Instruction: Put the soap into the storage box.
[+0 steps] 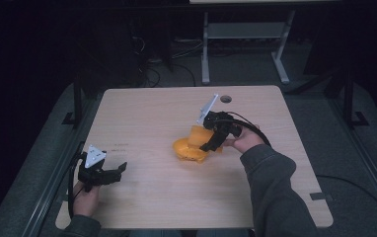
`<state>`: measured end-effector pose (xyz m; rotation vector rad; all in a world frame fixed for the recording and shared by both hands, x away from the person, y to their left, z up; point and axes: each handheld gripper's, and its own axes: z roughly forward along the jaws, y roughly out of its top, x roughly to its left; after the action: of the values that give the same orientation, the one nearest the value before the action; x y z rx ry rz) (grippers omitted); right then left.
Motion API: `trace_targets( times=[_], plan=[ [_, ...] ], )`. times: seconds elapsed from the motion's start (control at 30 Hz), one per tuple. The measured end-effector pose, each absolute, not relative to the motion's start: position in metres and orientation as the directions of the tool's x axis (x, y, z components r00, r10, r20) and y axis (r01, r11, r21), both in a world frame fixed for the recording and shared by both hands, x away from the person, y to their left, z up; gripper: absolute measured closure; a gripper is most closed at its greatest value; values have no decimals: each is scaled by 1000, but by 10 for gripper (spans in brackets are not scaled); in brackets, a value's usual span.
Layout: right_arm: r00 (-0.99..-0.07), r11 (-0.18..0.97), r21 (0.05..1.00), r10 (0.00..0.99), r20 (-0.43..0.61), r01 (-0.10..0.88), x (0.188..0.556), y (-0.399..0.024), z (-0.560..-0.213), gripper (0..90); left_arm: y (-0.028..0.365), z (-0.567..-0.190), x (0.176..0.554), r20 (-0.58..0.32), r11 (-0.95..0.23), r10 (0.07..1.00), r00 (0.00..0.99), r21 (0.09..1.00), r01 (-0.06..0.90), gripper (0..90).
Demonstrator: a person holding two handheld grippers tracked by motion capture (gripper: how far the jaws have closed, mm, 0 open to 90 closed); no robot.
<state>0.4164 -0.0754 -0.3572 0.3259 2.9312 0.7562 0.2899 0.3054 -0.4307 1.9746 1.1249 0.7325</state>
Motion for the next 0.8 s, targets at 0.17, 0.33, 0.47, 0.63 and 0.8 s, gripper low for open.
trace_targets(
  times=[0.17,0.33,0.47,0.63,0.8],
  plan=[
    [-974,857,483,225,-34,181,419,-70,-361,204,305,-430,290,113,-342,885,452,817,465,141],
    [-977,859,481,213,-29,173,421,-61,-366,204,306,-430,290,113,-342,885,452,817,464,141],
    [-978,860,483,205,-26,167,422,-56,-369,204,306,-430,290,114,-343,884,453,816,465,141],
    [-980,858,487,199,-24,162,424,-53,-370,204,305,-430,290,114,-343,884,453,816,465,141],
    [-980,861,483,196,-21,161,424,-48,-373,204,305,-430,290,114,-343,884,453,816,465,141]
  ],
)
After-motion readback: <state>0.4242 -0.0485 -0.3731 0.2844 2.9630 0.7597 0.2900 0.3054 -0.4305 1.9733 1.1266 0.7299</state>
